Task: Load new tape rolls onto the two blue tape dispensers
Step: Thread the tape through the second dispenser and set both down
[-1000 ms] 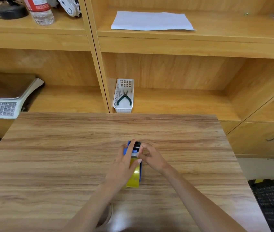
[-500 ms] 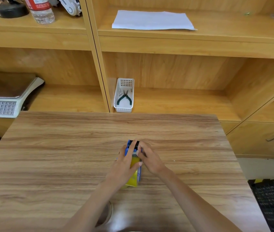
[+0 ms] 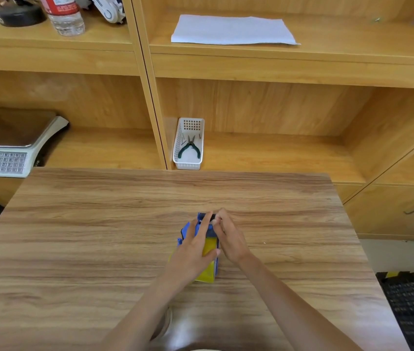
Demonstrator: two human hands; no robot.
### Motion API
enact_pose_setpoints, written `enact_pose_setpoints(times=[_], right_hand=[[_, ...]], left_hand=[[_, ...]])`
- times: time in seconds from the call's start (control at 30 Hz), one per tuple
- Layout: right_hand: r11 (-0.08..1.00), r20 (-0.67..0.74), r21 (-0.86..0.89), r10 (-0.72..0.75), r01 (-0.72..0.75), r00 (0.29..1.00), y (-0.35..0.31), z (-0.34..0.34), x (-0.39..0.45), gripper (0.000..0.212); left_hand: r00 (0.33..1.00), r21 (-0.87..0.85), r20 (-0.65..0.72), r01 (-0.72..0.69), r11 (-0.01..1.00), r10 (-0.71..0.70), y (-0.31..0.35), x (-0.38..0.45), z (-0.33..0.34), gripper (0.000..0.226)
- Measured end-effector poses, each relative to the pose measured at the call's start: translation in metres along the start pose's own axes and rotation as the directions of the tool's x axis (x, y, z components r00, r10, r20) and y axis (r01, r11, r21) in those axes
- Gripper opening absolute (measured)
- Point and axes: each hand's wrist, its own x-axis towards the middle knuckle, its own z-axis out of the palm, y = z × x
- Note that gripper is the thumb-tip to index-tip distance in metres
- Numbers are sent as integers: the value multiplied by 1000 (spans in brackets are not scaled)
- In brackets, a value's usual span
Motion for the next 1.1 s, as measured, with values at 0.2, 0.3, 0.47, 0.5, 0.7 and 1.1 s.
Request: enact_pose_setpoints(times=[0.2, 0.3, 0.47, 0.5, 0.7, 1.1], right_hand=[[995, -9, 46, 90, -89, 996, 0, -1, 3, 18], [987, -14, 99, 131, -129, 991, 1, 2, 5, 19], [990, 1, 66, 125, -125, 992, -4, 0, 6, 21], [993, 4, 54, 109, -109, 994, -6, -2, 5, 20], [997, 7, 10, 82, -82, 997, -10, -5, 4, 14], [966, 28, 98, 236, -238, 971, -5, -5, 17, 21]], left_hand=[[1000, -67, 8, -14, 998, 15, -6, 1, 0, 107], [999, -96, 15, -27, 995, 29, -6, -1, -2, 114], [999, -150, -12, -33, 988, 32, -5, -2, -5, 117], [999, -159, -25, -38, 987, 35, -5, -3, -4, 114], [996, -146, -93, -26, 989, 13, -2, -6, 1, 92], [1000, 77, -6, -9, 997, 9, -7, -6, 8, 102]])
